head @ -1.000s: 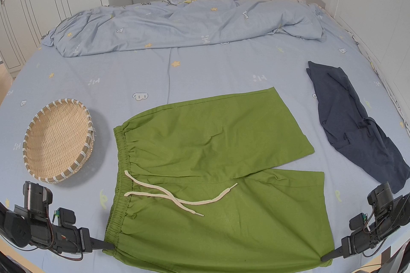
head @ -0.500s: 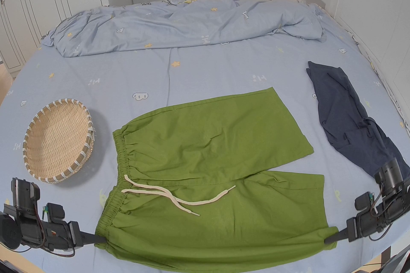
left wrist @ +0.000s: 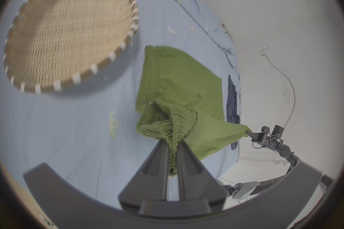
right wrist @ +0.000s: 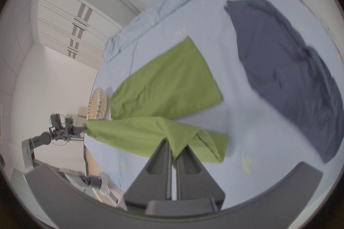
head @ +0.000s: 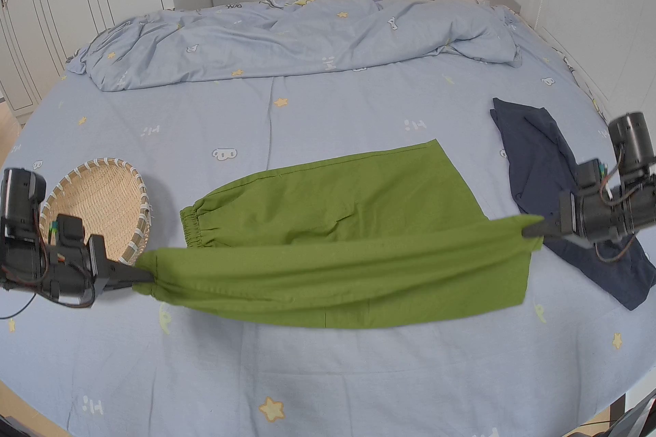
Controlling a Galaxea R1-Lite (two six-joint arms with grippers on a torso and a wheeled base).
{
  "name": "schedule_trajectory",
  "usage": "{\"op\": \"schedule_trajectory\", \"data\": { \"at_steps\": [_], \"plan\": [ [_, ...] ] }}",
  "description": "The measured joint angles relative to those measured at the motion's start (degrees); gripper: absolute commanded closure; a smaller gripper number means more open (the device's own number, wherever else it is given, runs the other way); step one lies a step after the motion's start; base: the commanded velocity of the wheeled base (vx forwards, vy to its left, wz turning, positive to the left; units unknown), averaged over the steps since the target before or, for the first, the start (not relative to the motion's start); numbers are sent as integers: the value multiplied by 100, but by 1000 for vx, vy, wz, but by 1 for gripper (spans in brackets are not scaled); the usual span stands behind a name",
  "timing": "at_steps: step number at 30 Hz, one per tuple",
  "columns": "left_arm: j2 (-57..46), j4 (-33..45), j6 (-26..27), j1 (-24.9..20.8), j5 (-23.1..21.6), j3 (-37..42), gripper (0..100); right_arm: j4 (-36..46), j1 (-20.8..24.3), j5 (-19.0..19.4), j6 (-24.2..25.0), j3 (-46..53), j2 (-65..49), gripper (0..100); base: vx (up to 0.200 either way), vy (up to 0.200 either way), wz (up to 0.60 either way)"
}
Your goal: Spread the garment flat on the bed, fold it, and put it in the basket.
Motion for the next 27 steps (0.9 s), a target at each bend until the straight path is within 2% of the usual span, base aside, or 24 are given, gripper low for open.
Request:
{"op": "schedule_trajectory", "data": {
  "at_steps": [10,15,19,27],
  "plan": [
    [1023,367,-244,-74,0,-1718,100,432,71,-594,156,-2817,1246,100,0,0,0],
    [1681,441,-296,-88,22,-2411,100,547,156,-848,194,-3864,1954,100,0,0,0],
    [2175,453,-312,-56,40,-2806,100,591,226,-953,200,-4389,2444,100,0,0,0],
    [2616,408,-285,13,139,-2999,100,591,245,-967,185,-4703,2916,100,0,0,0]
  ]
}}
